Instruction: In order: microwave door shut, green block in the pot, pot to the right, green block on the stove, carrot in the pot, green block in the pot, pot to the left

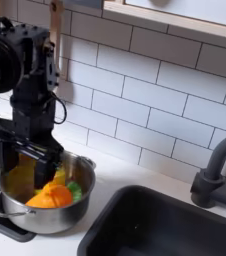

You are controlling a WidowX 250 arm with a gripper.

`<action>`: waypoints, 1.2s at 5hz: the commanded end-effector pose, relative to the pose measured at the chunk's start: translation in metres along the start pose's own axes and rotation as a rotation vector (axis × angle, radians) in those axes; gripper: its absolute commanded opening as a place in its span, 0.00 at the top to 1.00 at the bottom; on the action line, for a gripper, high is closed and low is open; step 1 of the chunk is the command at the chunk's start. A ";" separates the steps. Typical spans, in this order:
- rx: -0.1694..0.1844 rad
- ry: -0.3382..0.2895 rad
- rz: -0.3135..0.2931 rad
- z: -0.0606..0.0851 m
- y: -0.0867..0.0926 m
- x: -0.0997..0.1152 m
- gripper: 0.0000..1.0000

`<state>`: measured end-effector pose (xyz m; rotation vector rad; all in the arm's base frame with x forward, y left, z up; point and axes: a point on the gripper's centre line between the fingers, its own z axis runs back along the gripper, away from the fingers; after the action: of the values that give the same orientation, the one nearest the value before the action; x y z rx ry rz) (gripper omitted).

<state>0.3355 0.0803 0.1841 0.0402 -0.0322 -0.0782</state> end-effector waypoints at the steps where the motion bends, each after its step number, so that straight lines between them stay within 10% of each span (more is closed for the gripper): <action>1: 0.013 -0.004 0.017 0.000 0.011 0.003 0.00; 6: 0.081 -0.011 0.130 0.017 0.059 -0.002 0.00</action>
<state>0.3371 0.1381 0.2006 0.1160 -0.0421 0.0507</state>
